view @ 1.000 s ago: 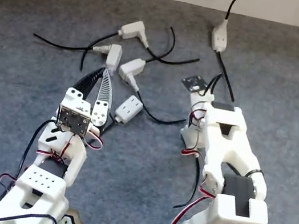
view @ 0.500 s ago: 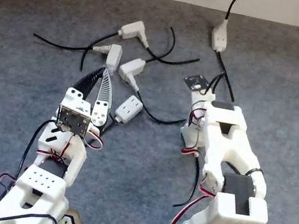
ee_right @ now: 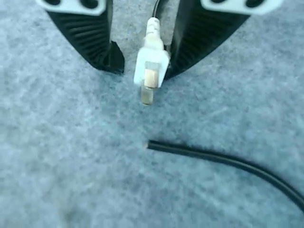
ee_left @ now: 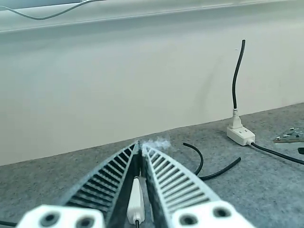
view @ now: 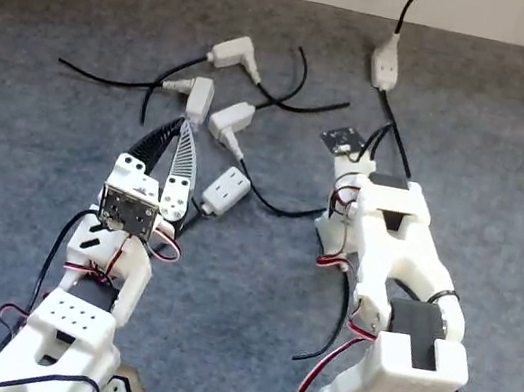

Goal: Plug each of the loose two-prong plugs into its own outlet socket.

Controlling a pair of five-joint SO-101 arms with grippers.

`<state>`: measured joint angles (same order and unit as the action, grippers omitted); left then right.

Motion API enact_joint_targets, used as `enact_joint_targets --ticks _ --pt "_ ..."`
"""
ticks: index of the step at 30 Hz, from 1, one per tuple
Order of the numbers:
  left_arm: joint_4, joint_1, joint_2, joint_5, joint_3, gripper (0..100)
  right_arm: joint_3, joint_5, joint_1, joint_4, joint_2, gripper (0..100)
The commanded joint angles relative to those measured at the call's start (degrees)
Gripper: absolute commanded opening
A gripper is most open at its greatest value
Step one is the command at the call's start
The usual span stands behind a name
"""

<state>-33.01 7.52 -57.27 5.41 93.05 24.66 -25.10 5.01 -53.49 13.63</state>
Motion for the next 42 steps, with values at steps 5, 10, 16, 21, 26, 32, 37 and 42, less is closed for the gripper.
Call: enact_joint_targets --ticks 5,10,16,21,26,32,37,42 --pt "0.3 0.0 -0.2 -0.4 -0.2 1 -3.8 0.5 2.2 0.9 0.0 2.9" --pt "0.3 0.0 -0.2 -0.4 -0.2 1 -4.2 0.5 2.2 0.9 -0.3 0.8" --pt "0.3 0.0 -0.2 -0.4 -0.2 1 -10.9 0.0 1.4 -4.7 -6.9 0.8" --pt "0.3 0.0 -0.2 -0.4 -0.2 1 -18.0 0.0 1.5 -12.9 -18.1 0.8" --pt "0.3 0.2 -0.2 -0.4 -0.3 1 -21.2 -0.1 1.5 -17.8 -29.1 0.8" --pt "-0.1 3.8 -0.2 -0.1 -0.8 1 -17.7 -9.3 3.3 -18.5 -43.0 0.8" --pt "-0.1 5.1 -0.3 -0.1 -2.6 1 -5.8 -10.9 5.7 -14.6 -57.6 0.8" --pt "-0.2 5.1 -0.3 -0.4 -4.5 1 12.9 -11.0 7.8 -2.9 -72.5 0.8"
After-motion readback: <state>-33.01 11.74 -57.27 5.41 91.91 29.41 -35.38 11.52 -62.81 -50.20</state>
